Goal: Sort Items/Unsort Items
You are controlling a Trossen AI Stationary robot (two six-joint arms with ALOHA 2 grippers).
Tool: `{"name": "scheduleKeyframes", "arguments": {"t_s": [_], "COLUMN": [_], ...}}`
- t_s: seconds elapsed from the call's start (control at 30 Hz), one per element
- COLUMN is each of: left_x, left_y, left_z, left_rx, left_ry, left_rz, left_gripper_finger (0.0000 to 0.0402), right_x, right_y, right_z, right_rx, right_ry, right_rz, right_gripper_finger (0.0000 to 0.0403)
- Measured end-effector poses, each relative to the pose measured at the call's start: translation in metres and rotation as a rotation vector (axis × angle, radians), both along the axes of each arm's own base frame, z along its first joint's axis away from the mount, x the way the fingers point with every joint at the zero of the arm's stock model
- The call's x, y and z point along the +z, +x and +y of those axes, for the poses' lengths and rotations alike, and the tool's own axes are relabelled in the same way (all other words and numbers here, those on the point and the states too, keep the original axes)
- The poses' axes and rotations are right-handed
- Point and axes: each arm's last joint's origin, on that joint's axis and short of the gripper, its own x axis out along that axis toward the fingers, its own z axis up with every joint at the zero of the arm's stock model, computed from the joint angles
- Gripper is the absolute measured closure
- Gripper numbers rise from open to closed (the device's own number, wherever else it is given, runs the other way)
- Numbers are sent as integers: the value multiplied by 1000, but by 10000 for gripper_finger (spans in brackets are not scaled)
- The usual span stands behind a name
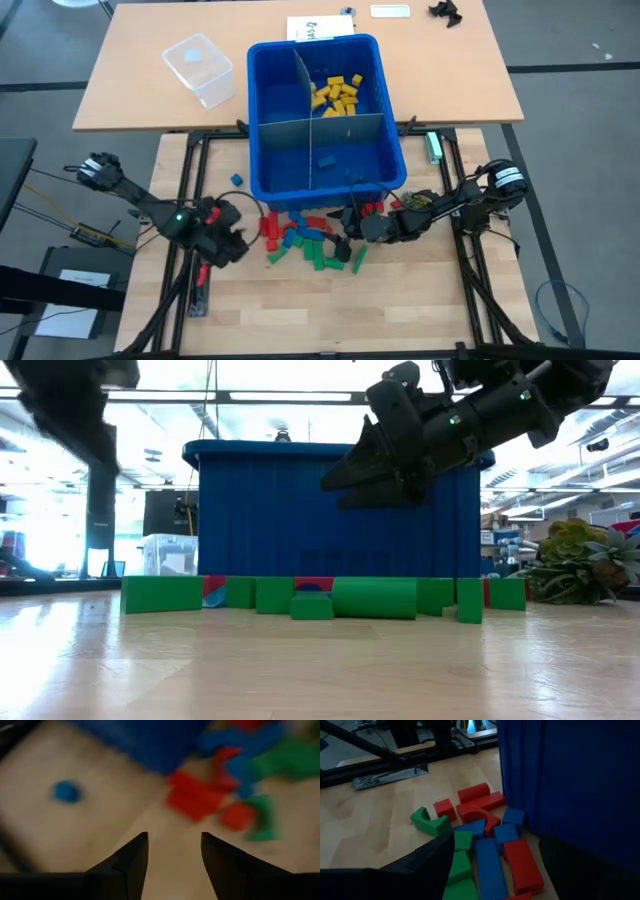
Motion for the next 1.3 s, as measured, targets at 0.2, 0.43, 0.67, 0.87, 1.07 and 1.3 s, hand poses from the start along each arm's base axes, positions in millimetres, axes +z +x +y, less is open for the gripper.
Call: {"name": "scheduleKeyframes", "arguments": {"t_s": [0.2,0.43,0.67,0.87,1.07,1.3], "left_x": [1,8,14,0,-22,-27], "left_y": [-6,-10,-19,-16,-20,-19], "left_z": [29,70,99,126,146,164], "left_rx": [153,132,132,155,181,281], "left_ry": [47,21,-13,-89,-100,-190], "left_rz": [124,234,264,227,215,151], "left_gripper_finger": [212,212,212,212,215,215], "right_x": [0,0,0,3,2,3], "right_y": [0,0,0,1,1,1], "right_z": [0,1,1,1,3,3], "right_rx": [3,3,3,4,58,62], "right_ry": [1,1,1,8,28,31], "right_rz": [0,-1,-4,-28,-24,-34], "right_gripper_finger": [112,112,112,112,112,112]}}
